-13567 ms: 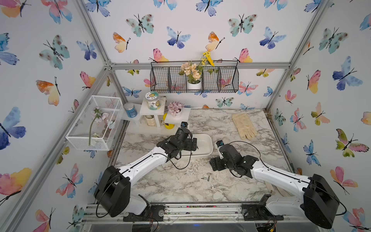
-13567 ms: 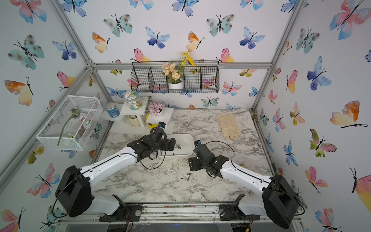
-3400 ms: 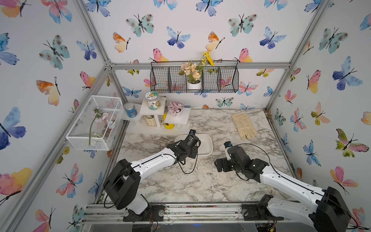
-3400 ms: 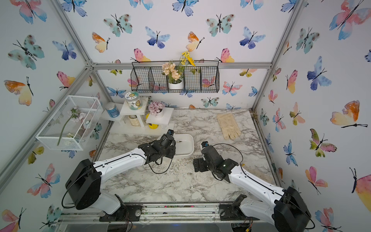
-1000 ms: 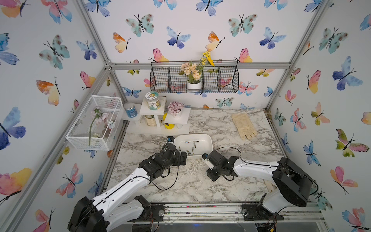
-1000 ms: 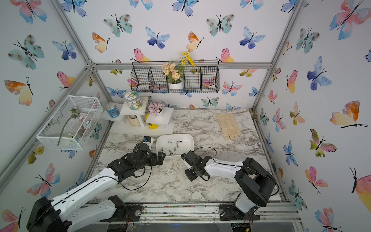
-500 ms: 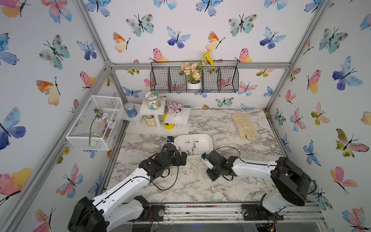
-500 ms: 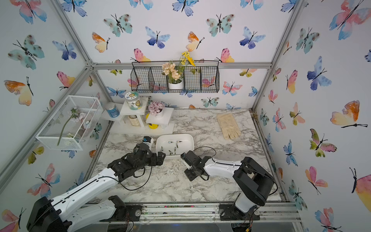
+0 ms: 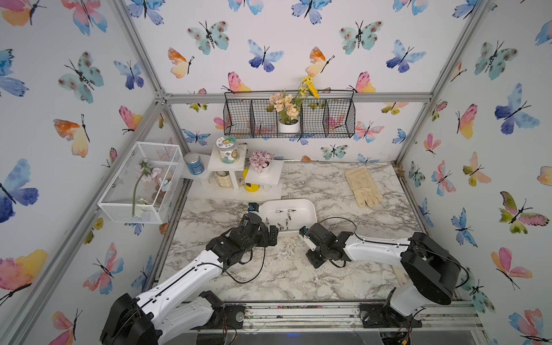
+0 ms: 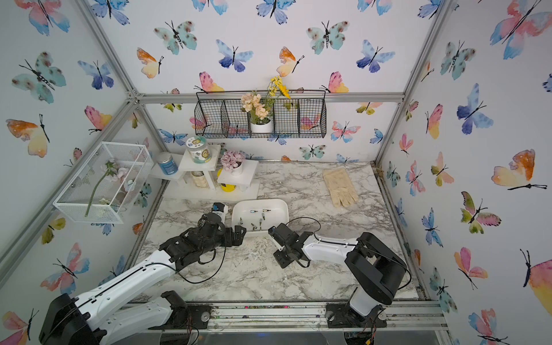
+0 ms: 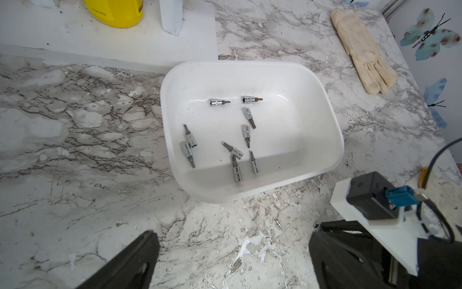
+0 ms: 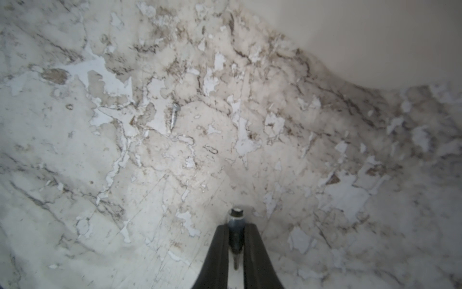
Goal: Put the bit on the desktop into the storage box
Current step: Pick up the screwdriver bit from the center of the board, then place the screwdriver bit in the storage box.
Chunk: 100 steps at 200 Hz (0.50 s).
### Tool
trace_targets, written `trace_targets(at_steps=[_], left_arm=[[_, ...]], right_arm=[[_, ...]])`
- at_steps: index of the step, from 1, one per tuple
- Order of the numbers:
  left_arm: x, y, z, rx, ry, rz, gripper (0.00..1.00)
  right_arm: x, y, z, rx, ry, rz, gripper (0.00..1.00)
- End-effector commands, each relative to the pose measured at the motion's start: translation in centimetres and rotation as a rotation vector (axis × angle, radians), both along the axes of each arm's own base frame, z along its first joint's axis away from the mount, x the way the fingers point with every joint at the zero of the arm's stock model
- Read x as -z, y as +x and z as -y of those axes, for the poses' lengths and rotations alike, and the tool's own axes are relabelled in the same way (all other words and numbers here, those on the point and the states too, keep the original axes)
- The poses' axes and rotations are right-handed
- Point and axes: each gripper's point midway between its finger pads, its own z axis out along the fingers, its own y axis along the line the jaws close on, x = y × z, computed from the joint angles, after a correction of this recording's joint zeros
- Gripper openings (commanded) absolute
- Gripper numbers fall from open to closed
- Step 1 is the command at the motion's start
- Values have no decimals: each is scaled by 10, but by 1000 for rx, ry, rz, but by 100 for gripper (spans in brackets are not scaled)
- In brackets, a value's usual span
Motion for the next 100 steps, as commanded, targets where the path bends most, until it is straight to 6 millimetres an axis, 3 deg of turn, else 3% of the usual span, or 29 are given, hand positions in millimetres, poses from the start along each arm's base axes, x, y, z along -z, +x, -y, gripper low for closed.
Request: trace_targets(at_steps=[1,61,100], left_arm=[[-5,-2,-2,-3,-15,11,99],[-8,-3,-16,-67,0,28,99],[-4,-4,-22,-95,12,24,99]], right_arm=[[-7,1,5,20,-21,12,11],[-76,21,-17,47,123,122,11],[-121,54,-40,66,189,250,11]])
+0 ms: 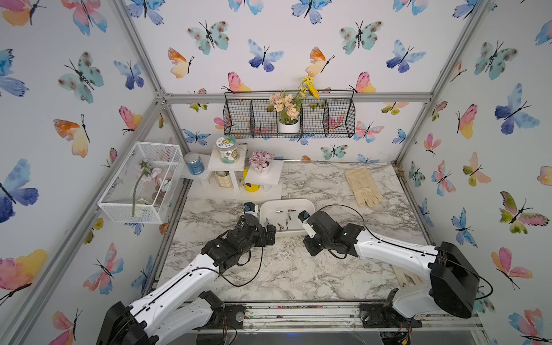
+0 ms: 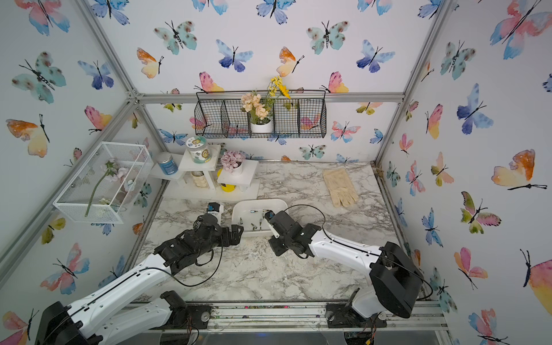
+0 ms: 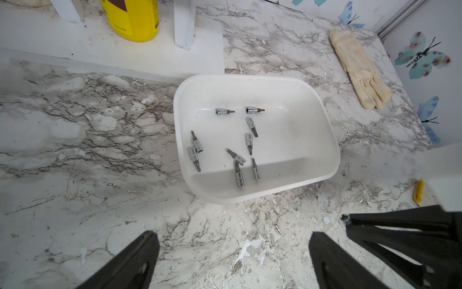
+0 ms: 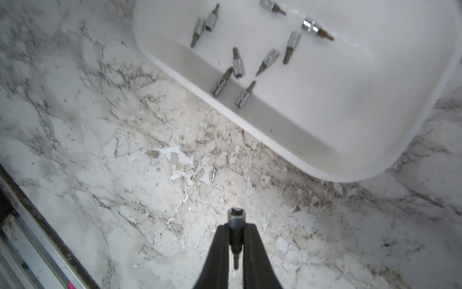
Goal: Put the bit on the desktop into the storage box
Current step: Place the screwdriver bit in the storage box.
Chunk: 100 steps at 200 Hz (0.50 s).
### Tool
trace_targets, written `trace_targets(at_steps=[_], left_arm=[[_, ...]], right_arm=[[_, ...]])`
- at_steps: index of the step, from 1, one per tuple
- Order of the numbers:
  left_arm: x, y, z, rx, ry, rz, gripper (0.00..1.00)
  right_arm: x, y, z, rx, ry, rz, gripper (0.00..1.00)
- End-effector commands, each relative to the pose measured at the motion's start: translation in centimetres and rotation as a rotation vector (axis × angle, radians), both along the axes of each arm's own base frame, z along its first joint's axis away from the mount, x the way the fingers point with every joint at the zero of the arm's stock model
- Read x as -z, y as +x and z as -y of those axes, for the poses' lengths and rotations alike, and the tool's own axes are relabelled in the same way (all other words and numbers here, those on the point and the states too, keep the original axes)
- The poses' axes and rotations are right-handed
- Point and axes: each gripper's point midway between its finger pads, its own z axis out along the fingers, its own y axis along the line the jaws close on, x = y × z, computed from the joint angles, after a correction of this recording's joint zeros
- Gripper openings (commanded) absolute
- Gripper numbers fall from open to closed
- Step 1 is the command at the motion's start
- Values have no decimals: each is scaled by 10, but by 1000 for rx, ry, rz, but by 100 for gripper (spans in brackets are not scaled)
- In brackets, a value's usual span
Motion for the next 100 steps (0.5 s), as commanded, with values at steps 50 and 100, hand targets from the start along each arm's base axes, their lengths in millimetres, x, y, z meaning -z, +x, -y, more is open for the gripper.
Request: trace_targets(at_steps=[50,100], left_arm=[[10,-5,-23,-86,41,-1,99],[13,-7,-41,-144,104,11,99]], right_arm=[[-30,82,-33,88,40,129,10],[-7,125,-44,126,43,112,10]])
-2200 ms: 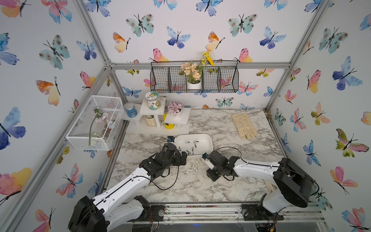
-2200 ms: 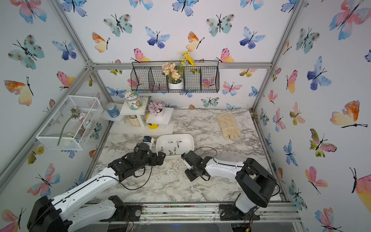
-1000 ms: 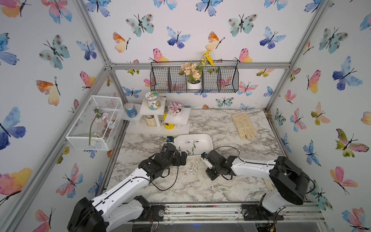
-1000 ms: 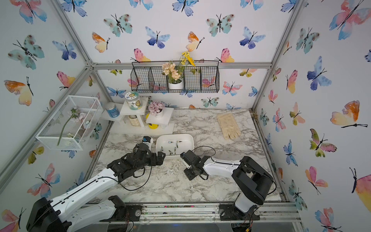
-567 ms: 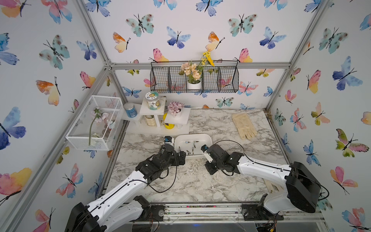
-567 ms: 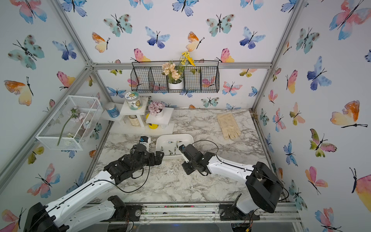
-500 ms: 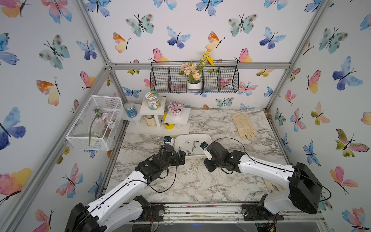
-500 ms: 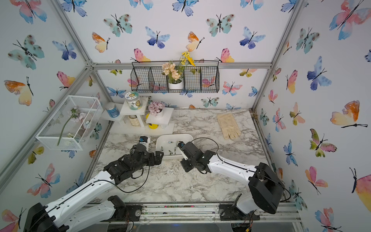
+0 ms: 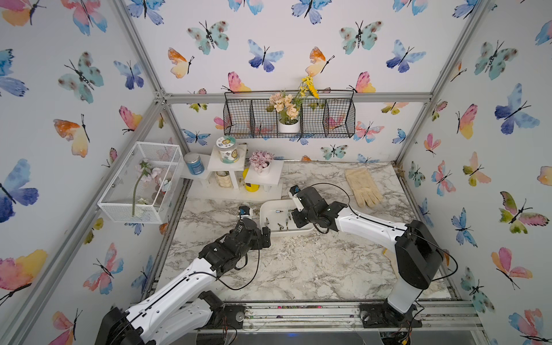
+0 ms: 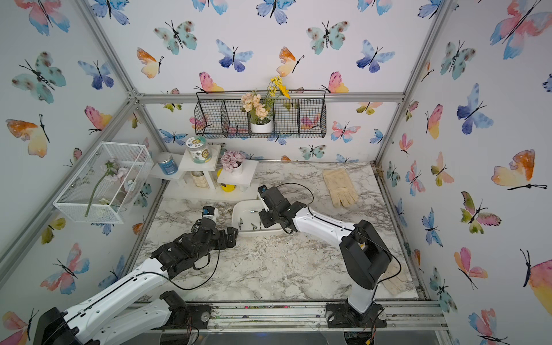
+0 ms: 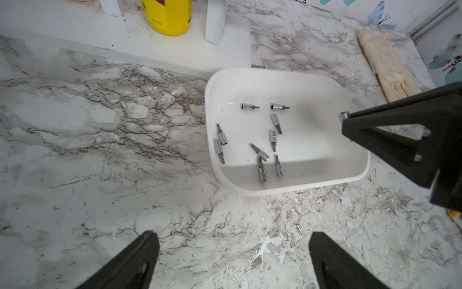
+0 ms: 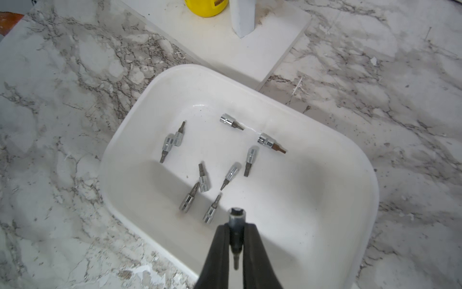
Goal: Put the bit on the desktop into the storage box
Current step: Place the screwdriver bit in the storage box.
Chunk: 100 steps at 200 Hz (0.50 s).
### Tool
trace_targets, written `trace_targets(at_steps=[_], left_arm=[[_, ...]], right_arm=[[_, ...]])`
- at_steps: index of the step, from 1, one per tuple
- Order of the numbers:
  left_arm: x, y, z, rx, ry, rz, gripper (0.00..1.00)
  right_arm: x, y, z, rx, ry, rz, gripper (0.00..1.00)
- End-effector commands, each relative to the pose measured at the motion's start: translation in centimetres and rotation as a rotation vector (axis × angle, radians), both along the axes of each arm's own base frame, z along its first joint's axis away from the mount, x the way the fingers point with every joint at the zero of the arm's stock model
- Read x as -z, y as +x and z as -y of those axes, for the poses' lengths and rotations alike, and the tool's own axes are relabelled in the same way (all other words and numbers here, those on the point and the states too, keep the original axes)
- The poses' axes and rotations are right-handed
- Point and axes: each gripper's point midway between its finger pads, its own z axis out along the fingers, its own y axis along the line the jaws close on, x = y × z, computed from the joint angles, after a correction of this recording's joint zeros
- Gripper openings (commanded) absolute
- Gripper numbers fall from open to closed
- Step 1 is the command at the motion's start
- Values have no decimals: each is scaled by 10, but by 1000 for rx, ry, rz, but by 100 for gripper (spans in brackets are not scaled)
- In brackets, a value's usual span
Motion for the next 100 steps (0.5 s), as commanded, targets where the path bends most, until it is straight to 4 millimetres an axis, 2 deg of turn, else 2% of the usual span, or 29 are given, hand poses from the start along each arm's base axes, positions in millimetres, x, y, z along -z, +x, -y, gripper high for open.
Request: trace_targets(at_steps=[1,25,48,59,75,100], left_arm=[[2,0,-17,-62,51,17,99],[2,0,-21,-80,51,28,99],[2,2,-25,-102,54,42,99],[0,3,-27,-114,58,55,99],[-7,7,-31,-135,63,87,99],[-25,15,-37,-168,75,162,99]], right_arm=[[0,19,-6,12,13,22,10],[13,28,-5,30,-3,6,14],[15,32,-2,48,-8,5,30],[12,33,0,57,-10,12,37],[8,33,5,67,-14,21,42],[-11,36,18,103,1,64,48]])
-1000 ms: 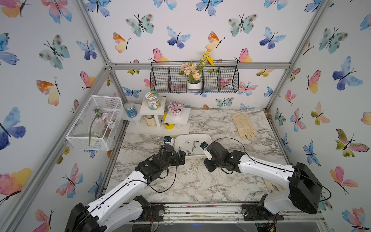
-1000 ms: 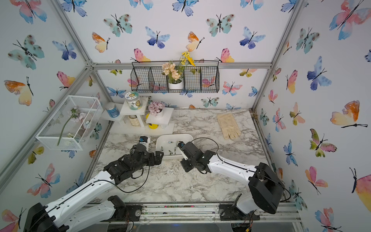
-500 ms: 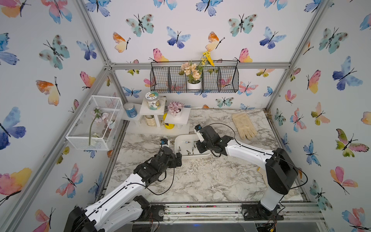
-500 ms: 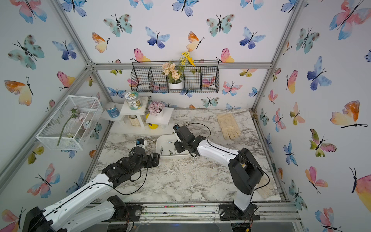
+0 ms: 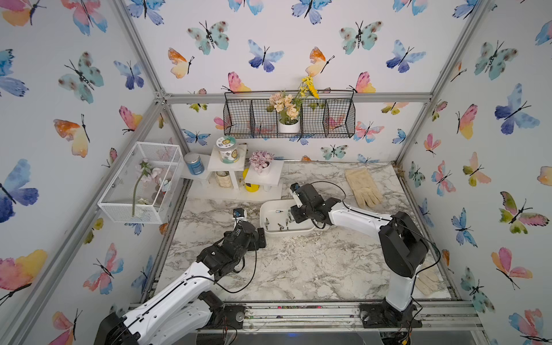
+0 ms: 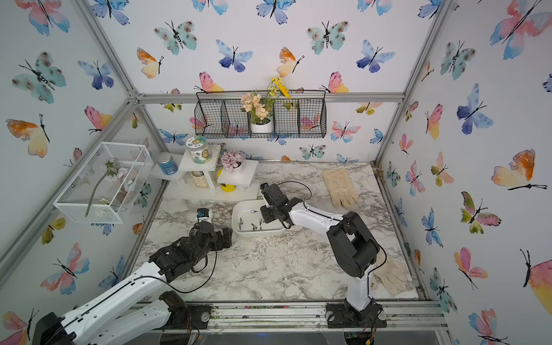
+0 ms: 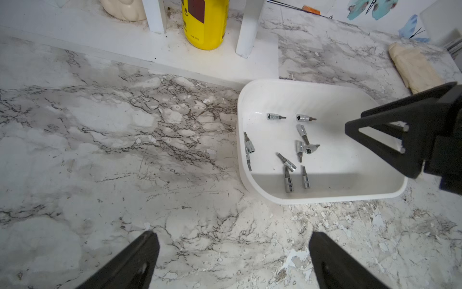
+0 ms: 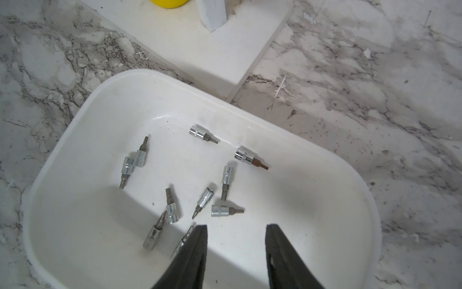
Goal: Put the bit on the desktop into the storage box
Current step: Place the screwdriver bit in the storage box, then reset both arms
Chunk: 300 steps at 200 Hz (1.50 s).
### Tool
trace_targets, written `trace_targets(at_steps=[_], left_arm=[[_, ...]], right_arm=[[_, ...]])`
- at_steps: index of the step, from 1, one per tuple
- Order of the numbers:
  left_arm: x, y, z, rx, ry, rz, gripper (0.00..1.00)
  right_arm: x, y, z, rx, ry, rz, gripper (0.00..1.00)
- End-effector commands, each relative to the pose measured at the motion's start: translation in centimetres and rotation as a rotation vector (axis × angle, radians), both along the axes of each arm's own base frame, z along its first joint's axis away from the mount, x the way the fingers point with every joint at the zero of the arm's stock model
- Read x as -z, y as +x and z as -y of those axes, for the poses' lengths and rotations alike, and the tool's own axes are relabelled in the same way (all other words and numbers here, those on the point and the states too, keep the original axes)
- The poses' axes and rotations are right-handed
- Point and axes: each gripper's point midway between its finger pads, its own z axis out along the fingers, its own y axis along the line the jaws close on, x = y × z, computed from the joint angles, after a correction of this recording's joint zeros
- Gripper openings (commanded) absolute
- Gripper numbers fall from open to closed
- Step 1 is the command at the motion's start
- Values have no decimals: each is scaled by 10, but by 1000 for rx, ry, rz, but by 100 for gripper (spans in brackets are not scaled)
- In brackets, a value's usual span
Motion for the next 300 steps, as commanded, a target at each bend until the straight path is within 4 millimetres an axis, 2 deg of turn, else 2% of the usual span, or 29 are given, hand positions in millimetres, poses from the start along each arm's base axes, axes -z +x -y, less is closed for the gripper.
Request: trace_targets(at_steps=[1,26,49,84,102,110,116,119,157,184,221,251,262,277,300], left_arm=[[-24,12,-14,-69,27,107,99],[-41,23,-16,-77,28,184,99],[-49,34,-18,-79,11,211,99],[-55,43,-23,-79,-8,232,99],[-57,44,-26,-72,-3,257,99],[-58,45,-30,-78,-3,274,99],[-59,46,-34,-82,-5,289,99],[-59,46,-35,-81,-5,297,99],[-69,50,-59,-119,64,484,99],[-68,48,-76,-164,106,602,99],[-46,51,-115,-250,157,641,99],[-22,62,-147,-279,93,609,99],[-16,67,-152,-264,34,610,99],[-7,78,-155,-240,57,576,99],[3,88,-150,-195,69,561,99]], right_arm=[[-31,9,15,55,24,73,48],[-53,12,38,105,53,120,53],[-74,16,67,159,81,169,55],[-91,16,111,239,107,212,60],[-96,16,138,311,102,258,72],[-97,16,152,354,104,280,81],[-96,16,163,384,108,291,95],[-96,16,168,398,112,299,98],[-99,14,229,548,150,378,98],[-102,8,261,641,178,456,98],[-99,-5,291,744,159,613,98],[-93,-6,299,745,91,658,98],[-90,-5,299,728,61,673,98],[-88,-5,299,703,46,706,98],[-90,-9,296,658,55,772,98]])
